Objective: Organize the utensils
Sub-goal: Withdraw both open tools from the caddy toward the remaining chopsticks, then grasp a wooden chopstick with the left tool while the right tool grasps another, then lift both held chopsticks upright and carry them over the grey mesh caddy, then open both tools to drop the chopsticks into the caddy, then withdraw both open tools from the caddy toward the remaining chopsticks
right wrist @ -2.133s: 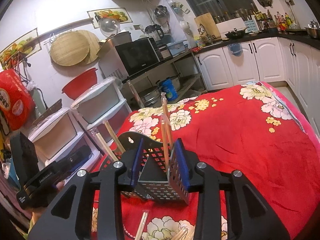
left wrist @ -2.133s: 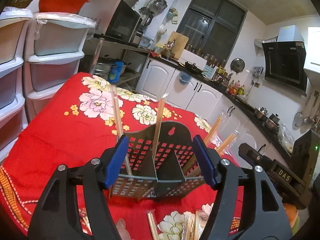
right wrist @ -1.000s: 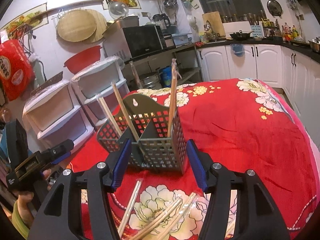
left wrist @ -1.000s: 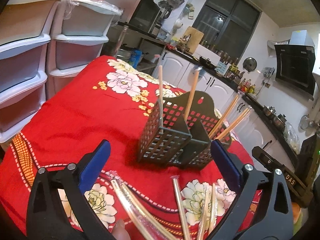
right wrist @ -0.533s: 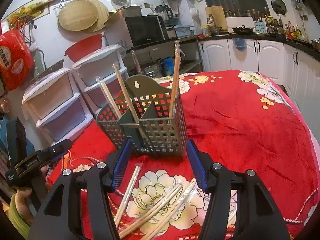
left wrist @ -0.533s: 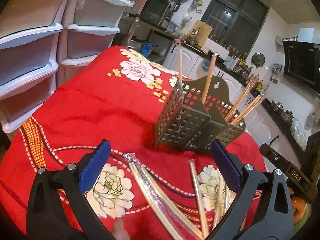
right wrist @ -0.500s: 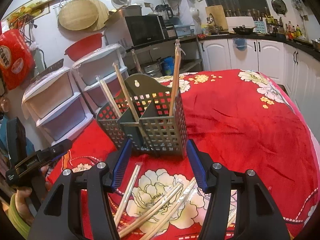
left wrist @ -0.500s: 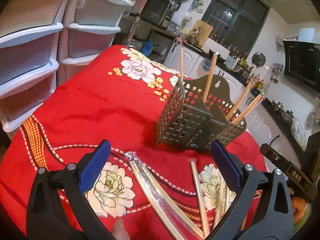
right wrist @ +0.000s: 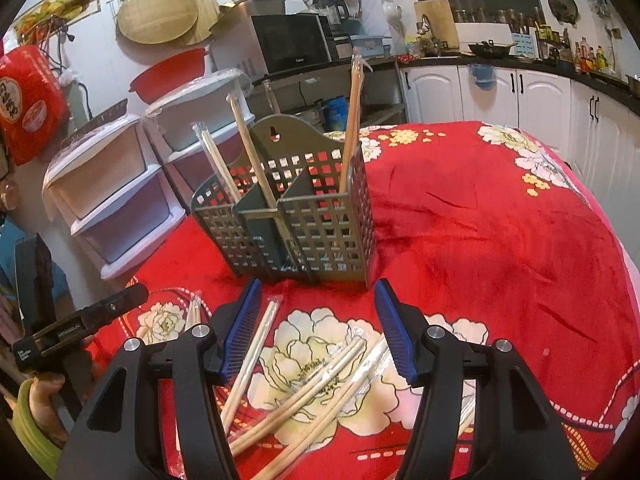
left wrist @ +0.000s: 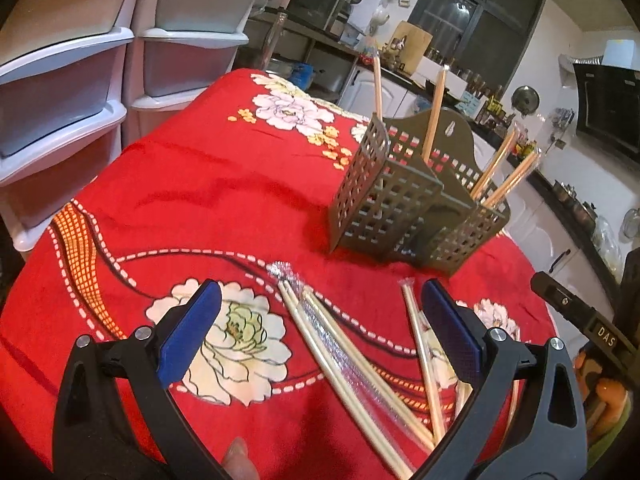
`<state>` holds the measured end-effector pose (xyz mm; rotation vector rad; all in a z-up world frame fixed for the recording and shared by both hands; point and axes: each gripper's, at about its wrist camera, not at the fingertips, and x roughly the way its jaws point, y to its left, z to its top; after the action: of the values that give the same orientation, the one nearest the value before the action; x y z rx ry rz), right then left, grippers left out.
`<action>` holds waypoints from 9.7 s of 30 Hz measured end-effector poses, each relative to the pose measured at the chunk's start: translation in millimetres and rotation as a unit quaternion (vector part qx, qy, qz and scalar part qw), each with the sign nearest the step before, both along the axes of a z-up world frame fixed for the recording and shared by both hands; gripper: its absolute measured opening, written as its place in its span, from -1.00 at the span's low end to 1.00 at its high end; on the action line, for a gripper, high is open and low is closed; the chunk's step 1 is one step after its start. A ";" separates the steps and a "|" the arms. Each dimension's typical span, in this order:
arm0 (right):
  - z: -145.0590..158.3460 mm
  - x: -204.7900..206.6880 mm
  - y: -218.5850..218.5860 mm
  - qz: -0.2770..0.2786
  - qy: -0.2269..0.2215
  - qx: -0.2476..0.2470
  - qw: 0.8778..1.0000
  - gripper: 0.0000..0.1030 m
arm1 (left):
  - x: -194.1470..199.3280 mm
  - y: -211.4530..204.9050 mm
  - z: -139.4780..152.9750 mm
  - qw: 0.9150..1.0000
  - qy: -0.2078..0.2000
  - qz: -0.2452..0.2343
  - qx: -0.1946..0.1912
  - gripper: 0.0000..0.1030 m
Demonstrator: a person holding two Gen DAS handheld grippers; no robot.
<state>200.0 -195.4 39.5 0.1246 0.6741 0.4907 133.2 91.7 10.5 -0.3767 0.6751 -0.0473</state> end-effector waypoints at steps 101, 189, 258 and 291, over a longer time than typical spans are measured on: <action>-3.1 30.3 -6.4 0.010 0.033 0.030 0.999 -0.88 | 50.4 5.3 24.4 1.000 0.013 -0.016 0.011 -1.00; 186.2 71.9 33.4 0.009 -0.235 0.075 0.969 -0.91 | 111.8 -50.1 227.7 0.978 -0.199 -0.055 0.026 -1.00; 79.2 98.2 35.5 -0.043 -0.126 -0.003 0.991 0.11 | 135.9 -25.9 109.5 0.993 -0.107 -0.044 -0.021 -0.80; 78.0 44.8 16.0 -0.045 -0.124 -0.002 0.991 0.55 | 71.7 -33.1 125.9 0.990 -0.129 -0.049 -0.010 0.77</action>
<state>244.8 -179.4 117.5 0.0875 0.4232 0.4102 204.9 58.6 136.4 -0.3503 0.4375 -0.1931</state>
